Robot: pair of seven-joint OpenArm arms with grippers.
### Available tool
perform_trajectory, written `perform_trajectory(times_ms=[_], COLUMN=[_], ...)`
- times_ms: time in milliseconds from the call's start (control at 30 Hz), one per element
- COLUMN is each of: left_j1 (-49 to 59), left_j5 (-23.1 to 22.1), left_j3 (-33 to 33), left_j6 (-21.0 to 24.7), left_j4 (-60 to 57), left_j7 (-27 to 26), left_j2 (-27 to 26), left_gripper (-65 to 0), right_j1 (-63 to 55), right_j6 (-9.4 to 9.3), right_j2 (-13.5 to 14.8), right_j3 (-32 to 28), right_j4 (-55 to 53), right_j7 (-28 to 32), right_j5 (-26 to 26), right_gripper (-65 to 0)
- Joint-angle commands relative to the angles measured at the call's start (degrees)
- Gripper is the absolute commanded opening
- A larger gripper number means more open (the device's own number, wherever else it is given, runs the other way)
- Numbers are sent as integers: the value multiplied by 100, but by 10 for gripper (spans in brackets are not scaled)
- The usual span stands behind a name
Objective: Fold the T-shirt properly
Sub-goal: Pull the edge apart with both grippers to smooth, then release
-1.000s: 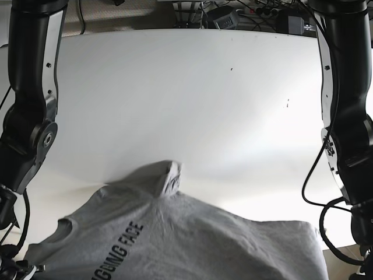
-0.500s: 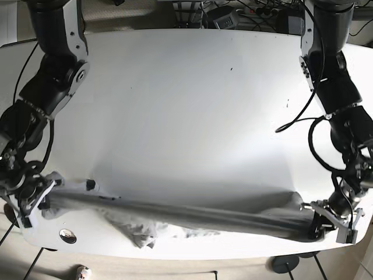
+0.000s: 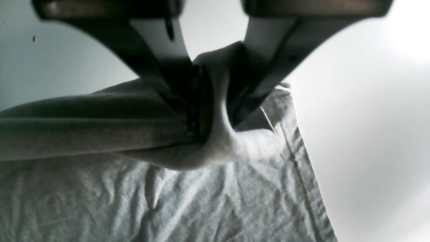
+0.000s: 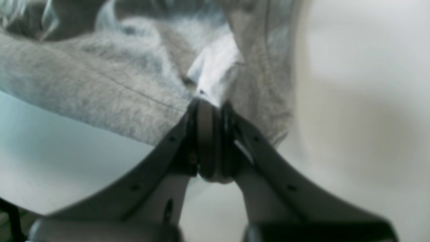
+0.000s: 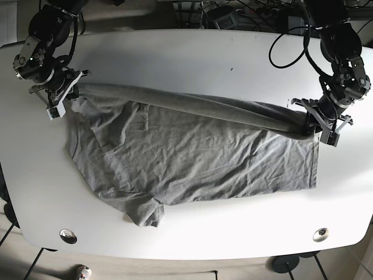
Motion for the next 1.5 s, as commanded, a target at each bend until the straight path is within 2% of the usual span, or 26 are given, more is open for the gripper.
perform_trajectory(times_ms=[33, 167, 333, 433, 567, 633, 667, 733, 800, 867, 967, 1067, 1100, 1167, 1267, 1367, 1433, 1500], left_j1=[53, 273, 660, 871, 1117, 1266, 1363, 1495, 1539, 1653, 1776, 1908, 1917, 1952, 2049, 2058, 2049, 2049], left_j5=[-69, -51, -69, -69, -60, -51, -51, -60, -78, -104, -500, -544, -544, -544, -596, -596, -596, -596], left_j3=[-217, -367, -428, -613, -613, -622, -657, -859, -947, -1079, -1580, -2046, -2143, -2248, -2283, -2292, -2292, -2266], left_j6=[23, 23, 23, 14, 14, 14, 14, 14, 14, -56, -843, -843, -843, -843, -843, -843, -843, -843], left_j4=[143, 107, 143, 143, 143, 143, 143, 143, 143, 151, 125, 72, 11, -192, -473, -315, -68, 274], left_j7=[-178, -169, -169, -143, -134, -134, -134, -134, -134, -134, -108, 218, 253, 253, 253, 253, 253, 253], left_j2=[-98, -98, 104, 298, 271, 262, 262, 289, 289, 298, 289, 254, 254, 78, -203, -212, -195, -80], left_gripper=[-650, -650, -650, -650, -650, -531, -447, -361, -303, -292, -290, -290, -290, -290, -290, -292, -292, -292], right_j1=[-64, -275, -371, -389, -450, -459, -459, -459, -450, -450, -450, -468, -468, -494, -574, -661, -714, -802], right_j6=[-10, -10, -10, -10, -10, -10, -10, -10, -10, -10, -10, -10, -10, -10, -10, -10, -10, -10], right_j2=[116, 108, 108, 108, 108, 108, 108, 108, 108, 108, 108, 108, 64, -156, -411, -561, -596, -578], right_j3=[42, 192, 341, 341, 333, 333, 333, 333, 333, 333, 341, 464, 587, 790, 1159, 1361, 1537, 1704], right_j4=[128, 137, 84, 84, 84, 84, 84, 84, 84, 84, 84, 84, 75, 102, 93, 119, 110, 119], right_j7=[112, 121, 130, 130, 130, 130, 130, 130, 130, 130, 130, 130, 130, 130, 121, 121, 112, 112], right_j5=[40, 48, 506, 550, 541, 532, 532, 523, 523, 550, 558, 558, 567, 567, 576, 681, 972, 1226], right_gripper=[-629, -629, -629, -629, -629, -629, -629, -629, -629, -629, -629, -614, -596, -515, -270, -106, -38, -30])
